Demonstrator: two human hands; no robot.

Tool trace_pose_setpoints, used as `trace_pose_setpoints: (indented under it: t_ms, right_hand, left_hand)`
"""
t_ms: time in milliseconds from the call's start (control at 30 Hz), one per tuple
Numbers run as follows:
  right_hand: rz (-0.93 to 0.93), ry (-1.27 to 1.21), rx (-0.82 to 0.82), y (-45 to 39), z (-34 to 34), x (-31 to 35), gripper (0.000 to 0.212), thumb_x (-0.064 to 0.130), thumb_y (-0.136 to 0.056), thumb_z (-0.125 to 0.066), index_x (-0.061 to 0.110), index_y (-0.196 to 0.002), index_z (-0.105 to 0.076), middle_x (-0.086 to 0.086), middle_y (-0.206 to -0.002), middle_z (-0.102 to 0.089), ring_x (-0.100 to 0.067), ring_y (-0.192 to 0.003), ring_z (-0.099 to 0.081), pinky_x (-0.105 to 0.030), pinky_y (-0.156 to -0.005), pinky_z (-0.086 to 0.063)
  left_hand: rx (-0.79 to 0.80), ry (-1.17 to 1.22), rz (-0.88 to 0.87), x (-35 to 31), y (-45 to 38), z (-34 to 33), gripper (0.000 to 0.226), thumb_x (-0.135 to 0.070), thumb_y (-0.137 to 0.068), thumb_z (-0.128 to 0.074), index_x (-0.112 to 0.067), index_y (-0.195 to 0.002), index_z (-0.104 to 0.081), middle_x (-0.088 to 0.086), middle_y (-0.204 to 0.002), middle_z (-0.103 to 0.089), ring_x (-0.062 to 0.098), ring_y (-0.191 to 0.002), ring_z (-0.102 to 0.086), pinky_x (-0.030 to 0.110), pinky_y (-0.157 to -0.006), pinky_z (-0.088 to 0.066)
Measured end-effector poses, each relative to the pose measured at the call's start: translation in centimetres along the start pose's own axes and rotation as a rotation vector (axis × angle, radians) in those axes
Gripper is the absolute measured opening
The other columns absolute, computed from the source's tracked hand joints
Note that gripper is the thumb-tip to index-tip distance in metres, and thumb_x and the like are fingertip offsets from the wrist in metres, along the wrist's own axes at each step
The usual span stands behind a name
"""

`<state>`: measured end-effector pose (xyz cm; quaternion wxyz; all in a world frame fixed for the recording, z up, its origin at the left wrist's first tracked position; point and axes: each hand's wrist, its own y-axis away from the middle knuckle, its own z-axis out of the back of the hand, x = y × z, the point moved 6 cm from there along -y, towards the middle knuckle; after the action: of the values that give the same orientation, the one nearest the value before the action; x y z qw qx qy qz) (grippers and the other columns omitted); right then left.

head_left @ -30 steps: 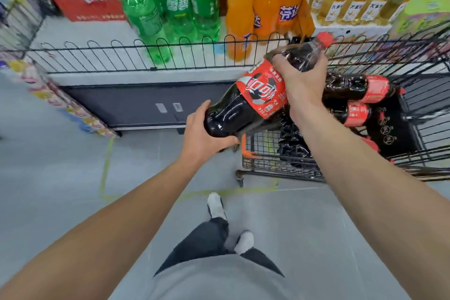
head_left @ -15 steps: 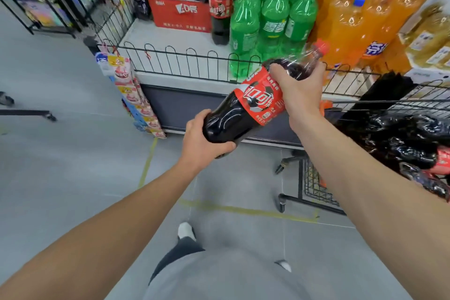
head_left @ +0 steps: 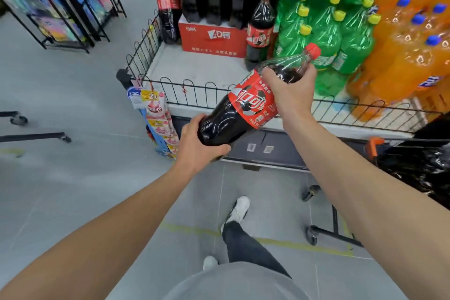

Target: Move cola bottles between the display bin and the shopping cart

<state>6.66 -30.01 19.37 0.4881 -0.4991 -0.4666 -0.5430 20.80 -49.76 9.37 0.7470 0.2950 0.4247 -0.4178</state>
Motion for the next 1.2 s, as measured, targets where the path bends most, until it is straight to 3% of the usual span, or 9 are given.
trace_pose_setpoints:
  t_ms: [200,333,433,533,633,767,900,1000,1200]
  right_hand:
    - [0.043,0.004,0.018,-8.4,-5.9,0.3,0.09,0.053,-0.053,-0.085,0.025,-0.129,-0.049,0.006,-0.12,-0.067,-0.011,-0.106,-0.069,-0.044,-0.099,-0.056]
    - [0.108,0.019,0.011,-14.1,-9.3,2.1,0.077,0.05,-0.054,-0.085,0.031,-0.119,-0.048,0.003,-0.121,-0.064,-0.011,-0.106,-0.067,-0.041,-0.099,-0.055]
    - [0.131,0.023,0.02,-17.9,-11.8,3.2,0.082,0.05,-0.055,-0.086,0.029,-0.124,-0.049,0.002,-0.122,-0.065,-0.013,-0.109,-0.067,-0.042,-0.1,-0.055]
    - [0.138,0.035,0.013,-20.8,-13.7,3.7,0.093,0.051,-0.056,-0.087,0.022,-0.135,-0.047,0.001,-0.127,-0.062,-0.014,-0.114,-0.065,-0.041,-0.103,-0.053]
    - [0.129,0.029,0.0,-23.3,-15.3,3.5,0.096,0.051,-0.055,-0.088,0.024,-0.136,-0.045,0.0,-0.129,-0.061,-0.015,-0.116,-0.065,-0.042,-0.103,-0.054]
    - [0.115,0.078,-0.05,-26.0,-17.3,2.4,0.096,0.051,-0.056,-0.088,0.027,-0.137,-0.043,0.002,-0.13,-0.06,-0.016,-0.119,-0.062,-0.043,-0.105,-0.052]
    - [0.11,0.133,-0.15,-27.3,-19.1,0.8,0.095,0.051,-0.056,-0.086,0.02,-0.136,-0.045,-0.002,-0.128,-0.06,-0.018,-0.117,-0.063,-0.044,-0.105,-0.05]
    - [0.11,0.164,-0.203,-27.5,-20.5,-0.6,0.085,0.046,-0.057,-0.085,0.02,-0.129,-0.047,-0.006,-0.125,-0.059,-0.018,-0.114,-0.063,-0.043,-0.103,-0.051]
    - [0.073,0.262,-0.274,-27.7,-23.2,-3.6,0.091,0.042,-0.058,-0.086,0.013,-0.134,-0.047,-0.007,-0.127,-0.059,-0.023,-0.119,-0.06,-0.045,-0.106,-0.048]
  left_hand:
    - [-0.012,0.024,-0.004,-0.5,-9.9,0.3,0.109,-0.05,-0.043,-0.084,-0.032,-0.142,-0.043,-0.003,-0.135,-0.051,0.014,-0.122,-0.053,0.039,-0.107,-0.046]
    - [-0.026,0.063,0.013,-1.7,-16.4,0.3,0.12,-0.049,-0.042,-0.084,-0.026,-0.15,-0.037,-0.001,-0.137,-0.045,0.014,-0.126,-0.048,0.03,-0.107,-0.041]
    - [-0.028,0.073,0.014,-2.5,-20.8,0.5,0.114,-0.031,-0.054,-0.094,-0.026,-0.151,-0.035,0.0,-0.138,-0.042,0.014,-0.126,-0.046,0.028,-0.106,-0.039]
    - [-0.015,0.059,0.014,-2.9,-24.8,0.8,0.113,-0.036,-0.05,-0.091,-0.025,-0.148,-0.037,0.001,-0.138,-0.042,0.016,-0.126,-0.047,0.033,-0.107,-0.042]
    - [0.016,0.056,0.012,-2.9,-28.5,0.6,0.11,-0.028,-0.054,-0.095,-0.022,-0.148,-0.038,0.003,-0.138,-0.043,0.016,-0.125,-0.046,0.027,-0.101,-0.04]
    - [0.109,0.044,0.033,-2.0,-32.9,-0.1,0.111,-0.03,-0.052,-0.094,-0.022,-0.147,-0.037,0.004,-0.136,-0.043,0.017,-0.123,-0.047,0.028,-0.099,-0.041]
    - [0.234,0.023,0.063,-0.1,-37.0,-0.9,0.121,-0.049,-0.039,-0.086,-0.022,-0.146,-0.037,0.002,-0.137,-0.045,0.019,-0.126,-0.049,0.041,-0.106,-0.046]
    - [0.335,0.002,0.068,1.6,-39.4,-1.6,0.12,-0.05,-0.039,-0.086,-0.018,-0.144,-0.039,0.002,-0.134,-0.051,0.019,-0.122,-0.054,0.044,-0.102,-0.05]
    - [0.501,-0.04,0.151,5.3,-42.5,-3.5,0.128,-0.049,-0.039,-0.085,-0.02,-0.152,-0.033,0.002,-0.143,-0.048,0.02,-0.129,-0.05,0.043,-0.108,-0.045]
